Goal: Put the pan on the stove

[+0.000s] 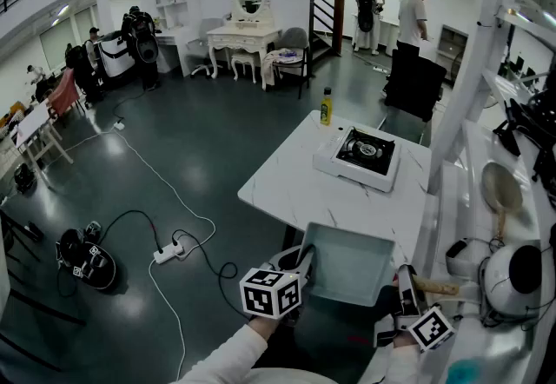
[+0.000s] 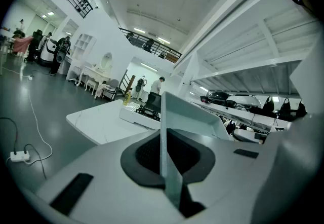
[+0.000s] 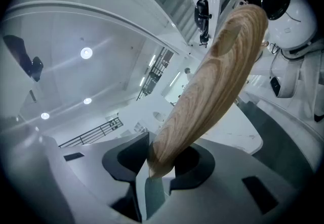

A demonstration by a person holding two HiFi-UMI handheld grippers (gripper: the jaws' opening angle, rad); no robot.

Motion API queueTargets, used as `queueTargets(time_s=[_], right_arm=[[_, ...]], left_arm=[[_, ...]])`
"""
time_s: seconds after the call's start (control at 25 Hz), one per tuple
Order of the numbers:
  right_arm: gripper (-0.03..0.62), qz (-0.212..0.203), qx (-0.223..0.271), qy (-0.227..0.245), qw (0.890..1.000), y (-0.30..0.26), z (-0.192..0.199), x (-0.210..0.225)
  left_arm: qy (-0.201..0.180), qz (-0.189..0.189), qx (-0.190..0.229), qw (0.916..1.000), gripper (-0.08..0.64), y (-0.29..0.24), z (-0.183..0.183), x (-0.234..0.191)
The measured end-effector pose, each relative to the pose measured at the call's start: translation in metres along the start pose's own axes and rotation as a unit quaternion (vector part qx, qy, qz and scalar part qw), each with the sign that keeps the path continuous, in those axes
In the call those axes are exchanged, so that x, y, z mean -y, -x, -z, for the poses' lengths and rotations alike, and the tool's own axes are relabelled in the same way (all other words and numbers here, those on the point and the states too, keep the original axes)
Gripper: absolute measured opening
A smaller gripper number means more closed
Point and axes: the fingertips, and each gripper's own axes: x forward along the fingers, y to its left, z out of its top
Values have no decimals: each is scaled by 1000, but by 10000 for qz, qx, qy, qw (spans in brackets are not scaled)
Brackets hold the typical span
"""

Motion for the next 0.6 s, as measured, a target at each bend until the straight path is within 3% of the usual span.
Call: queueTargets(time_s=[0.16,0.52,0.6], right_arm=[[143,42,35,-93,9999,7,-1,3],[144,-410,167,-157,9989,8,-5,-7],[144,-355,103,-84,9993,7,-5,0]], left_arm=[[-25,17,-23,10000,29,0,3,6],[-3,-4,-35,10000,29,4,7,10],[11,-44,-28,10000,28,4,6,9]])
